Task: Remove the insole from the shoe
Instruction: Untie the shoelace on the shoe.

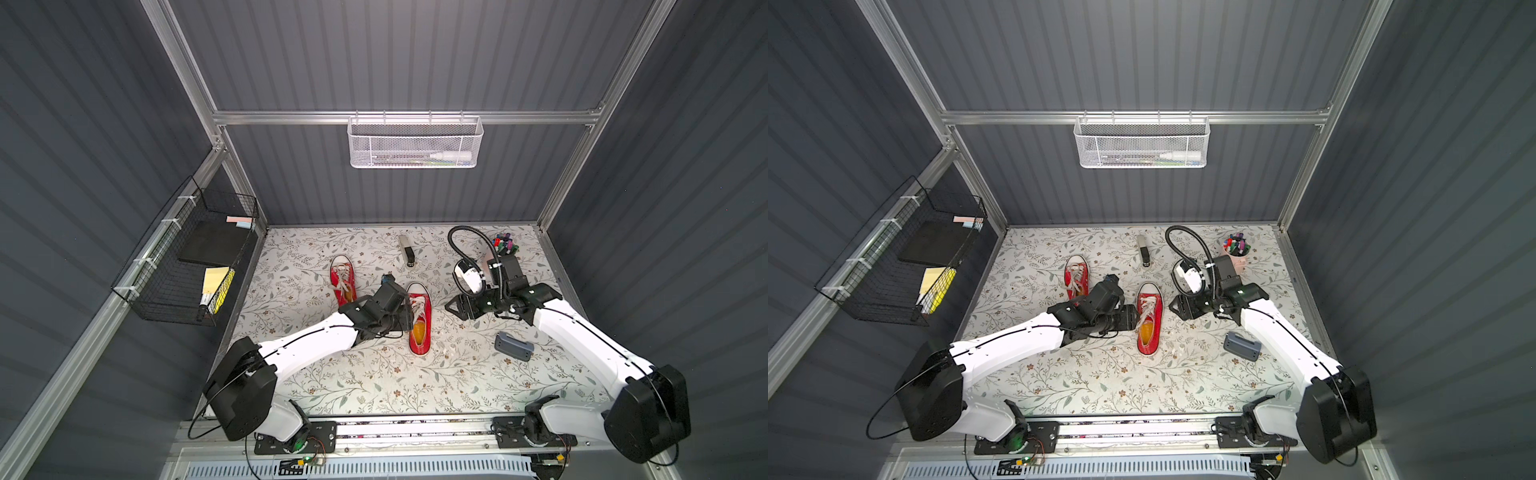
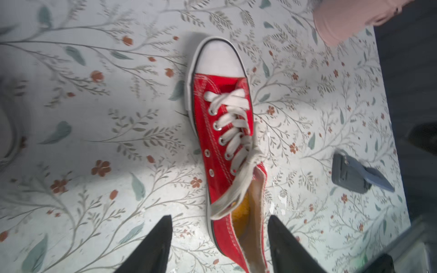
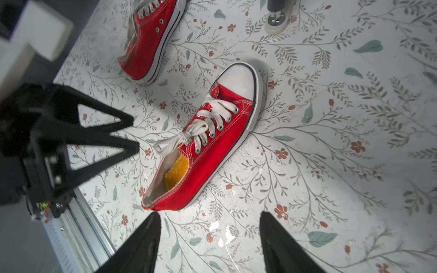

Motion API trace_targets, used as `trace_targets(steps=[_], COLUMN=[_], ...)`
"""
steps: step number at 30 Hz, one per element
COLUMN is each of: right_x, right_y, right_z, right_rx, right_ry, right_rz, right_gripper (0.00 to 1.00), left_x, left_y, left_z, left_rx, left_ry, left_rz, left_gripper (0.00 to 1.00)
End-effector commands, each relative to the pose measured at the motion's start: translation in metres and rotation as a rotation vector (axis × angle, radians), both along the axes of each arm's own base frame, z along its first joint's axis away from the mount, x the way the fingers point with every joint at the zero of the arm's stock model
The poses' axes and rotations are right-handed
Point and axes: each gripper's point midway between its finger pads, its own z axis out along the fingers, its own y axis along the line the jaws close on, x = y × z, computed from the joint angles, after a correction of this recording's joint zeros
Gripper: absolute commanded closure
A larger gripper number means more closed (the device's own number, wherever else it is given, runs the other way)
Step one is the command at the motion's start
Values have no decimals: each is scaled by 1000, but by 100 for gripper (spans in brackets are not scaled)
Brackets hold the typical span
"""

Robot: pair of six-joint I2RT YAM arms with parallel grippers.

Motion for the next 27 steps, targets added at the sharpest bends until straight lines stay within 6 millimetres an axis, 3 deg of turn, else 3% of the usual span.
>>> trace_targets(steps=[1,5,12,16,27], right_x=[0,-4,-4,-4,-4], right_y=[1,-3,-5,-5,-5], right_z=[-6,-16,-17,-18,-19], right_rx=[71,90,96,96,102], right_ry=[176,311,328,329,326], right_rz=[-170,-302,-340,-345,-344], right_gripper=[33,36,37,38,41], left_x=[-1,4,-8,-11,-6], left_y=[-17,-12,-10,-5,-10], left_z=[-4,-13,-21,-26,-29], left_rx=[18,66,15,-12,-58], left_ry=[6,17,81,103,106], left_rz=[-168,-180,-204,-176,-167], left_gripper=[36,38,41,52,65])
